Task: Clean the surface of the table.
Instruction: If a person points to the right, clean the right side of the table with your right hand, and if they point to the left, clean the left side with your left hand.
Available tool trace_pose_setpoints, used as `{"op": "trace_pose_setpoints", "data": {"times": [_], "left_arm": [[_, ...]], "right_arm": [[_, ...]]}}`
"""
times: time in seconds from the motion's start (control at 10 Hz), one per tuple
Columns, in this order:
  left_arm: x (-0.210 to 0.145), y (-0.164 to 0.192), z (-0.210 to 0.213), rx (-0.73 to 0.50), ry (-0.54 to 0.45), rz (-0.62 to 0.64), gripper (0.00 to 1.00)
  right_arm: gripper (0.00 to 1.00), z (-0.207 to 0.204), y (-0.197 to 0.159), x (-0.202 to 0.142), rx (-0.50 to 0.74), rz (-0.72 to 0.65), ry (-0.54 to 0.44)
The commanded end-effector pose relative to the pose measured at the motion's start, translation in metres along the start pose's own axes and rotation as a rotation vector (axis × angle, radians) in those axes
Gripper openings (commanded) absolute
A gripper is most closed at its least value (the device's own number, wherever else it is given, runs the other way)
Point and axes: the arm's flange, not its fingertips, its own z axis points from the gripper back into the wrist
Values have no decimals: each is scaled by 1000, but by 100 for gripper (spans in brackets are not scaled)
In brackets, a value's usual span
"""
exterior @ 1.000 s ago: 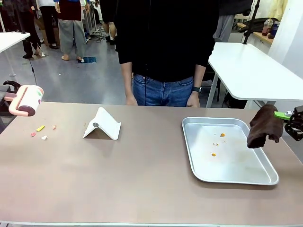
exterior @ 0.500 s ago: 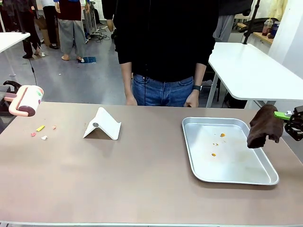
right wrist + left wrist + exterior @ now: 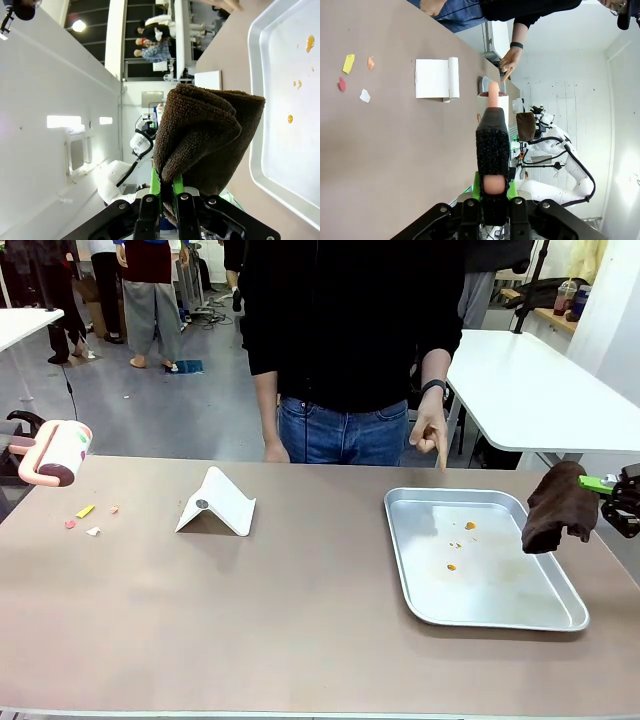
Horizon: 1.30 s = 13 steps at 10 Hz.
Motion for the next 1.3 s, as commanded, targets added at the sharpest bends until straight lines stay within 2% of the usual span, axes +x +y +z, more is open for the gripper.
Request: {"op": "trace_pose_setpoints", "data": {"times": [0.0, 0.4, 0.5, 0.7, 1.0, 1.2], "left_arm": [[-2, -2, 2, 1, -1, -17, 15], [-2, -2, 2, 1, -1, -17, 15], [-2, -2, 2, 1, -1, -17, 15], [-2, -2, 2, 1, -1, -17, 15], [-2, -2, 2, 1, -1, -17, 15], [-2, -2, 2, 1, -1, -17, 15]], "right_arm": [[0, -1, 4, 0, -3, 10, 2], [0, -1, 4, 0, -3, 10, 2], [11, 0, 0, 0, 0, 0, 0], [11, -26, 19, 12, -281, 172, -39], [11, -75, 46, 46, -761, 373, -1], [11, -109, 43, 70, -948, 509, 18]]}}
